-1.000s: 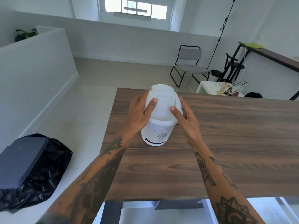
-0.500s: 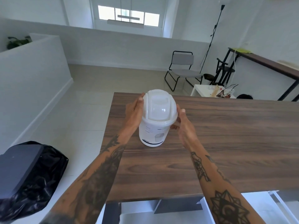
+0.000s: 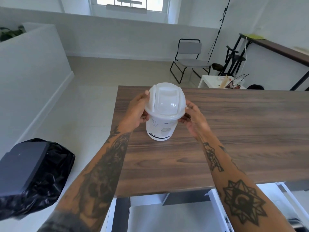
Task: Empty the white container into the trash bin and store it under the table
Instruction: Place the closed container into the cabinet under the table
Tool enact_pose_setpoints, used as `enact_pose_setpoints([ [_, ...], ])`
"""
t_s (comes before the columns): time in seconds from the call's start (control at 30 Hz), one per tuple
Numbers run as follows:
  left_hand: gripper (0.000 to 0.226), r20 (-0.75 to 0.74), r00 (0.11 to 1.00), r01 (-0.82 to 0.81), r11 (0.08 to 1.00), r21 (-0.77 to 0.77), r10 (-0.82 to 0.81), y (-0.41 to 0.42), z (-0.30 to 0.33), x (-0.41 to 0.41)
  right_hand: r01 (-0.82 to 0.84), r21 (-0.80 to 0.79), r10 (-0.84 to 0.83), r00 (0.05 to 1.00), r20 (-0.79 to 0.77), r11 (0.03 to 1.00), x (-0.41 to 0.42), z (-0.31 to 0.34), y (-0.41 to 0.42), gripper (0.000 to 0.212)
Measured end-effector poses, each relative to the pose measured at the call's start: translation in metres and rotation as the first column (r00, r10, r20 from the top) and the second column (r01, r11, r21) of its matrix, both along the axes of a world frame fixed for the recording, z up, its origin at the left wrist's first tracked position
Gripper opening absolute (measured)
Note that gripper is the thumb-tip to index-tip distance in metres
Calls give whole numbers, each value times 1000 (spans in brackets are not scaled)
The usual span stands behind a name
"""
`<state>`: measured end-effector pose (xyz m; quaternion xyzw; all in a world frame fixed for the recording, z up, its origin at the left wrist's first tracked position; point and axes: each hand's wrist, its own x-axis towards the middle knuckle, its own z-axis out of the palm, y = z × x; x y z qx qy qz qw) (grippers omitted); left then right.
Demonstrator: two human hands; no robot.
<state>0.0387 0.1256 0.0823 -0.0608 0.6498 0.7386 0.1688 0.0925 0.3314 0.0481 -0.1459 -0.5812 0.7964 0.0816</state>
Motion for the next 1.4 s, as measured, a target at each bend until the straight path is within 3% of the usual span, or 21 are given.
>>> enact_pose_setpoints([
  [0.2, 10, 4, 1000, 9, 998, 67, -9, -3, -1, 25, -27, -7, 27, 999, 18, 1000, 28, 3, 2, 40],
  [0.47, 34, -132, 991, -16, 998, 63, 24, -22, -5, 139, -55, 44, 54, 998, 11, 998, 123, -3, -13, 34],
  [0.63, 38, -204, 977, -49, 995, 83, 65, -21, -1, 238, -145, 65, 147, 989, -26, 987, 200, 9, -8, 35],
  [0.83, 48, -272, 962, -10, 999, 38, 20, -7, -14, 362, -240, 0, 240, 968, -69, 971, 323, 3, 21, 42],
  [1.1, 59, -93, 994, -61, 998, -25, 59, -7, -113, 436, -194, 18, 191, 975, 110, 981, 398, -104, 15, 46],
  [1.4, 47, 118, 993, 5, 989, -148, 13, -13, -304, 419, -118, 71, 85, 929, 360, 990, 393, -290, 6, 47],
])
